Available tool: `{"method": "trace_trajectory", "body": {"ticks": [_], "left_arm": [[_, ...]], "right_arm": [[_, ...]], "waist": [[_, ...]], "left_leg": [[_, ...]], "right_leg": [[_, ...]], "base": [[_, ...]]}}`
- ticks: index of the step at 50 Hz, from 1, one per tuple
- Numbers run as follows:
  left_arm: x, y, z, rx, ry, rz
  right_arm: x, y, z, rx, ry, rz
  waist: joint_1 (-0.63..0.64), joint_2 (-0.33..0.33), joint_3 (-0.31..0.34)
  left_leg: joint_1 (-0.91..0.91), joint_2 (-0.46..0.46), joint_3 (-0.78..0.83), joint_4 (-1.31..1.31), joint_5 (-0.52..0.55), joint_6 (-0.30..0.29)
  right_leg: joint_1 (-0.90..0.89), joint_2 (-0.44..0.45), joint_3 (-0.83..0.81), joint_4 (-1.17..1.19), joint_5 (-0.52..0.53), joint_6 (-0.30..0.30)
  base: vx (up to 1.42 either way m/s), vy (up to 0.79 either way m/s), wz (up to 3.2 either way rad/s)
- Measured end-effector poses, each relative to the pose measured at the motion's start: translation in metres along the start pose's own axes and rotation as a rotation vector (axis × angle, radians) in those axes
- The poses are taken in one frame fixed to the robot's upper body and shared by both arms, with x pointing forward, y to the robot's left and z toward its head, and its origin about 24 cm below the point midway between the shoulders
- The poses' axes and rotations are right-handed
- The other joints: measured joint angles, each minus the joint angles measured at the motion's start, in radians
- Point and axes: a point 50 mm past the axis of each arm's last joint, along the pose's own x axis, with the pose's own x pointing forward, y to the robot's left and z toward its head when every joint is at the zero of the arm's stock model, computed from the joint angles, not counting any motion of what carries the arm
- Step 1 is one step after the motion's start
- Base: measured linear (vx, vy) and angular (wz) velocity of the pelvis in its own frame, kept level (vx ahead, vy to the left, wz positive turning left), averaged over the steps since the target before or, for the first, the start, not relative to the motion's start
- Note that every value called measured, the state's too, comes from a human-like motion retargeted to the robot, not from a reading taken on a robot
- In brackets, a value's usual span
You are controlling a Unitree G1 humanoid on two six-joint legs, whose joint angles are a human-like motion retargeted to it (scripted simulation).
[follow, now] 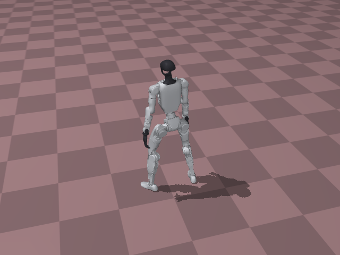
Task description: Kungfu
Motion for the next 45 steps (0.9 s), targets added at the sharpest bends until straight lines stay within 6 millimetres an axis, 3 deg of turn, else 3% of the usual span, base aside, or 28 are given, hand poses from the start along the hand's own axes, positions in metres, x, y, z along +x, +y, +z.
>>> {"method": "trace_trajectory", "body": {"ticks": [3, 5, 8, 9, 12, 16, 18, 22, 26, 29, 32, 35, 37, 39, 41, 45], "left_arm": [[-0.002, -0.006, 0.036, -0.1, -0.085, 0.023], [-0.005, -0.018, 0.063, -0.14, -0.143, 0.009], [-0.01, -0.036, 0.089, -0.124, -0.211, -0.009], [-0.011, -0.04, 0.097, -0.1, -0.237, -0.002], [-0.017, -0.047, 0.118, 0.015, -0.314, 0.059], [-0.023, -0.049, 0.133, 0.225, -0.368, 0.15], [-0.024, -0.049, 0.135, 0.308, -0.387, 0.166], [-0.019, -0.044, 0.122, 0.379, -0.385, 0.16], [-0.012, -0.03, 0.1, 0.411, -0.295, 0.142], [-0.01, -0.019, 0.088, 0.445, -0.191, 0.122], [-0.011, -0.014, 0.083, 0.41, -0.118, 0.098], [-0.009, -0.018, 0.077, 0.298, -0.109, 0.036], [-0.009, -0.019, 0.075, 0.235, -0.112, -0.012], [-0.008, -0.023, 0.074, 0.201, -0.107, -0.053], [-0.008, -0.027, 0.074, 0.196, -0.107, -0.066], [-0.007, -0.029, 0.072, 0.225, -0.127, -0.077]], "right_arm": [[0.001, -0.005, 0.005, -0.047, 0.032, 0.098], [0.002, -0.014, 0.007, -0.065, 0.074, 0.156], [0.001, -0.026, 0.004, -0.084, 0.159, 0.191], [0.001, -0.03, 0.004, -0.083, 0.177, 0.187], [0.001, -0.043, 0.004, -0.056, 0.186, 0.156], [0.0, -0.056, -0.005, 0.03, 0.196, 0.113], [-0.001, -0.057, -0.009, 0.071, 0.212, 0.1], [-0.001, -0.045, -0.012, 0.124, 0.235, 0.108], [-0.001, -0.02, -0.011, 0.155, 0.217, 0.18], [-0.001, -0.004, -0.01, 0.162, 0.155, 0.237], [0.0, 0.003, -0.002, 0.121, 0.072, 0.232], [0.001, 0.006, 0.01, 0.029, 0.04, 0.157], [0.001, 0.01, 0.016, -0.017, 0.027, 0.107], [0.001, 0.01, 0.014, -0.034, 0.016, 0.075], [0.0, 0.01, 0.007, -0.008, 0.022, 0.059], [-0.004, 0.013, -0.018, 0.124, 0.092, 0.038]], "waist": [[0.046, -0.034, 0.018], [0.038, -0.033, 0.034], [0.054, -0.039, 0.06], [0.046, -0.034, 0.065], [0.031, -0.018, 0.08], [0.08, -0.037, 0.085], [0.095, -0.04, 0.09], [0.072, -0.019, 0.077], [0.033, -0.005, 0.06], [0.012, -0.023, 0.048], [0.027, -0.034, 0.036], [0.034, -0.014, 0.065], [0.021, 0.01, 0.077], [-0.005, 0.019, 0.098], [-0.007, 0.013, 0.1], [0.05, -0.03, 0.076]], "left_leg": [[0.023, 0.016, 0.074, -0.05, 0.117, 0.038], [0.012, 0.011, 0.077, -0.052, 0.13, 0.07], [0.02, -0.066, -0.034, -0.02, 0.03, -0.034], [0.014, -0.103, -0.079, 0.0, 0.001, -0.045], [0.004, -0.208, -0.169, 0.067, -0.073, -0.023], [0.022, -0.347, -0.169, 0.089, -0.13, 0.01], [0.047, -0.379, -0.139, 0.07, -0.142, 0.047], [0.114, -0.38, -0.019, -0.024, -0.149, 0.2], [0.153, -0.361, -0.058, -0.068, -0.167, 0.166], [0.146, -0.355, -0.074, -0.079, -0.153, 0.187], [0.14, -0.353, -0.057, -0.111, -0.146, 0.232], [0.163, -0.303, -0.02, -0.122, -0.145, 0.227], [0.165, -0.27, -0.004, -0.126, -0.135, 0.222], [0.2, -0.285, -0.002, -0.139, -0.133, 0.23], [0.219, -0.291, 0.001, -0.148, -0.129, 0.227], [0.251, -0.304, 0.035, -0.165, -0.132, 0.227]], "right_leg": [[-0.01, 0.062, 0.047, -0.021, -0.075, -0.049], [-0.009, 0.074, 0.042, -0.039, -0.075, -0.061], [-0.012, 0.087, 0.062, -0.05, -0.059, -0.086], [-0.012, 0.087, 0.053, -0.053, -0.059, -0.093], [-0.002, 0.106, 0.014, -0.07, -0.063, -0.126], [0.01, 0.125, 0.011, -0.102, -0.055, -0.145], [0.02, 0.138, 0.009, -0.112, -0.051, -0.144], [0.032, 0.177, -0.009, -0.112, -0.057, -0.144], [0.037, 0.218, -0.027, -0.1, -0.056, -0.143], [0.024, 0.206, -0.052, -0.061, -0.057, -0.11], [-0.052, 0.209, -0.02, 0.054, -0.033, -0.022], [-0.144, 0.25, 0.08, 0.216, 0.009, 0.084], [-0.169, 0.268, 0.062, 0.242, 0.004, 0.093], [-0.164, 0.22, 0.053, 0.238, -0.01, 0.074], [-0.159, 0.167, 0.044, 0.183, 0.007, 0.003], [-0.141, 0.08, 0.055, 0.024, 0.168, -0.13]], "base": [[-0.53, -0.75, -0.37], [-0.39, -0.4, 0.35], [-0.32, -0.35, -0.27], [-0.21, -0.2, 0.28], [-0.24, -0.33, 0.39], [-0.16, -0.19, 0.02], [-0.13, -0.07, -0.13], [0.02, -0.08, -0.1], [0.04, -0.12, -0.06], [-0.01, -0.07, 0.33], [-0.06, 0.02, -0.45], [-0.06, 0.02, -0.97], [-0.07, -0.03, -0.55], [0.03, 0.09, -0.03], [0.12, 0.01, 0.06], [0.19, -0.06, -0.23]]}}
